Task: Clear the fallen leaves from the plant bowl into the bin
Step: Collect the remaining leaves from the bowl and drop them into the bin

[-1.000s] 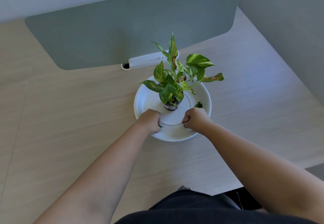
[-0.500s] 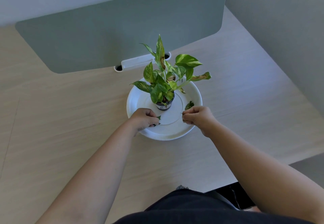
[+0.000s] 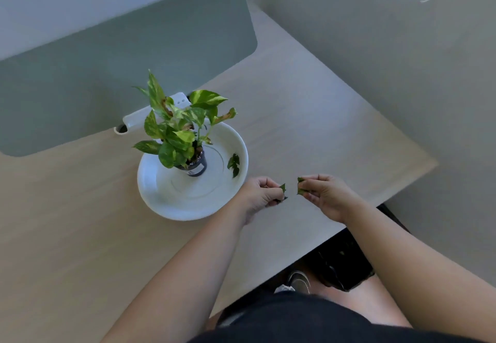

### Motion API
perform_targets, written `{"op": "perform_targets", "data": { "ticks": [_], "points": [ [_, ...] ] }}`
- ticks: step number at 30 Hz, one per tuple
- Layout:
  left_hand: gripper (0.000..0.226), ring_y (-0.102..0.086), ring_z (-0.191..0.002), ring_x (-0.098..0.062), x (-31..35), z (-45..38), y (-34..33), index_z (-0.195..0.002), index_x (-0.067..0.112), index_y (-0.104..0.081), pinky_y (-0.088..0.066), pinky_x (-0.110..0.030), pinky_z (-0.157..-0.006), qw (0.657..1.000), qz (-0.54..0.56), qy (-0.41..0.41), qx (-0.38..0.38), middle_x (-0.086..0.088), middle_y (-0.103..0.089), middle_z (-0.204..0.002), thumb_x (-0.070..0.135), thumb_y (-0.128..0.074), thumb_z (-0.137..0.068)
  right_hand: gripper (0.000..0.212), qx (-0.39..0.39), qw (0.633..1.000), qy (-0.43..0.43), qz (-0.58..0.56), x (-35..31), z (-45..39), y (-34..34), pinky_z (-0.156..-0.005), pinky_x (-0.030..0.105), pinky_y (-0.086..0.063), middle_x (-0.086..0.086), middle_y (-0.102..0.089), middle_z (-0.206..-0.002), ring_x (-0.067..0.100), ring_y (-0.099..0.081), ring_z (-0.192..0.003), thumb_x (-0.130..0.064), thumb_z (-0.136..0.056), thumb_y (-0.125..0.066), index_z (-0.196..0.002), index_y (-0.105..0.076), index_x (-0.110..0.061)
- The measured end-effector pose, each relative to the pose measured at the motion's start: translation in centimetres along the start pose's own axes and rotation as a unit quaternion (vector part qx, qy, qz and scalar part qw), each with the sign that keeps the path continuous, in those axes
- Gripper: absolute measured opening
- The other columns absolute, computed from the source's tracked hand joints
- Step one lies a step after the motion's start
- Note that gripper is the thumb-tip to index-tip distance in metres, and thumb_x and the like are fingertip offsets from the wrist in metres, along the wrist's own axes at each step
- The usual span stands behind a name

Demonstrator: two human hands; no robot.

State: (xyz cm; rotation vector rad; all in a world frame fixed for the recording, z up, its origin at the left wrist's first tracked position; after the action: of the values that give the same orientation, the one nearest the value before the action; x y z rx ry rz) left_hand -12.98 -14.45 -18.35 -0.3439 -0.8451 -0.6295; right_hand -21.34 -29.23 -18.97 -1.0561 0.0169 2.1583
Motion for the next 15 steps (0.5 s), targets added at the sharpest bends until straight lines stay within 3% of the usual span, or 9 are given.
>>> {"op": "perform_targets", "data": {
  "ticks": [5,8,10,15],
  "points": [
    [0.027,-0.056,-0.053,-0.012,0.6,-0.8,-8.8,-0.065,0.01,-0.056,-0.048,-0.016,-0.047,0.997,-0.048,-0.008,-0.052,-0.007,-0.057,-0.064,-0.014,-0.064,-0.074,0.015,0.103,0.991,0.033,-0.073,0.1,2.8,10.2,-0.053,0.015,-0.054,0.01,-0.06,-0.077,0.019,-0.06,-0.072,0.01,-0.083,-0.061,-0.079,-0.059,-0.004],
    [0.026,-0.056,-0.057,-0.015,-0.4,-1.0,-14.0,-0.063,0.013,-0.057,-0.052,-0.022,-0.058,0.987,-0.127,-0.006,-0.101,-0.006,-0.058,-0.062,-0.01,-0.067,-0.071,0.016,0.179,0.978,0.034,-0.097,1.5,4.4,16.1,-0.05,0.014,-0.053,0.009,-0.062,-0.071,0.015,-0.062,-0.063,0.01,-0.082,-0.061,-0.075,-0.06,-0.004],
    [0.026,-0.056,-0.054,-0.013,-1.2,-0.9,-17.5,-0.06,0.016,-0.058,-0.052,-0.027,-0.065,0.975,-0.18,-0.01,-0.127,-0.003,-0.057,-0.059,-0.006,-0.068,-0.069,0.017,0.232,0.966,0.03,-0.114,2.4,5.5,19.7,-0.048,0.014,-0.053,0.008,-0.063,-0.065,0.013,-0.063,-0.056,0.011,-0.081,-0.062,-0.075,-0.061,-0.005],
    [0.02,-0.056,-0.06,-0.014,-2.6,-0.6,-23.5,-0.062,0.021,-0.059,-0.048,-0.025,-0.063,0.926,-0.333,-0.045,-0.171,0.002,-0.06,-0.062,0.005,-0.071,-0.067,0.018,0.303,0.945,0.013,-0.125,4.8,6.7,24.8,-0.047,0.016,-0.052,0.012,-0.06,-0.071,0.017,-0.059,-0.058,0.013,-0.079,-0.063,-0.075,-0.061,-0.004]
  ]
}}
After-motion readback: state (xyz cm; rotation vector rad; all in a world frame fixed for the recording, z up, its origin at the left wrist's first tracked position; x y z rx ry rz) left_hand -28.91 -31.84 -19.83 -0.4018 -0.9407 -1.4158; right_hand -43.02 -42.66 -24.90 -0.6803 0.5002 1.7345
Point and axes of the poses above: each hand's wrist, its own z-axis away from the middle knuckle, its own y-axis out of the back of the hand, x = y × z, the point moved 5 cm from there along -z, towards the middle knuckle
